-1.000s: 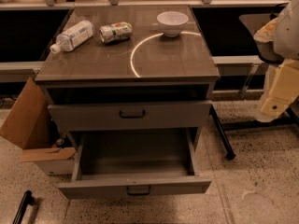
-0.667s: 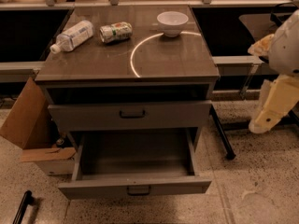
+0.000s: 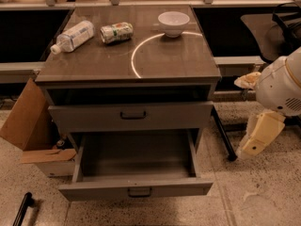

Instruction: Close middle drawer

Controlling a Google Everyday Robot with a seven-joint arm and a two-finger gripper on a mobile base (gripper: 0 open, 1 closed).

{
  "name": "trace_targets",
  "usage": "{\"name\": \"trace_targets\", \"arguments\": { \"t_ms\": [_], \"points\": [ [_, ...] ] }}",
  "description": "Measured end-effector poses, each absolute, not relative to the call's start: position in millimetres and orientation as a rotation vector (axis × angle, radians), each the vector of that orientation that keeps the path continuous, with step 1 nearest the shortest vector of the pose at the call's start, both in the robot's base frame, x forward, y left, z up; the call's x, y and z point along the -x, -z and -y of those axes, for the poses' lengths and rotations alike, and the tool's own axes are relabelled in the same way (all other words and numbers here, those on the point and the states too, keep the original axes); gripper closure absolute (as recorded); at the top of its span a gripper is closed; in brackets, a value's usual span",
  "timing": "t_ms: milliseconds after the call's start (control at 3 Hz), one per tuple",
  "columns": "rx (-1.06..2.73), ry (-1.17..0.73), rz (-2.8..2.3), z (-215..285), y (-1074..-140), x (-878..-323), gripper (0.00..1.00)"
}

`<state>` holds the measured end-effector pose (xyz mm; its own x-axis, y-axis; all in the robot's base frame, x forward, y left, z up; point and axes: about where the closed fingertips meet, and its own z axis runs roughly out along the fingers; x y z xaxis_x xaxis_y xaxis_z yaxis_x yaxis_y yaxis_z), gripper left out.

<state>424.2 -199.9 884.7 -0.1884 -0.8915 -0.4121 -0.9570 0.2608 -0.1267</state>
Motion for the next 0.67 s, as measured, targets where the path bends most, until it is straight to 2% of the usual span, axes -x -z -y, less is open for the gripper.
{"name": "trace_targets", "arguments": {
  "t_ms": [333, 667],
  "points": [
    [1.717, -0.298, -2.126, 178.0, -844.7, -420.0, 0.00],
    [1.815, -0.464, -2.054, 121.3, -756.4, -396.2, 0.00]
  ]
}}
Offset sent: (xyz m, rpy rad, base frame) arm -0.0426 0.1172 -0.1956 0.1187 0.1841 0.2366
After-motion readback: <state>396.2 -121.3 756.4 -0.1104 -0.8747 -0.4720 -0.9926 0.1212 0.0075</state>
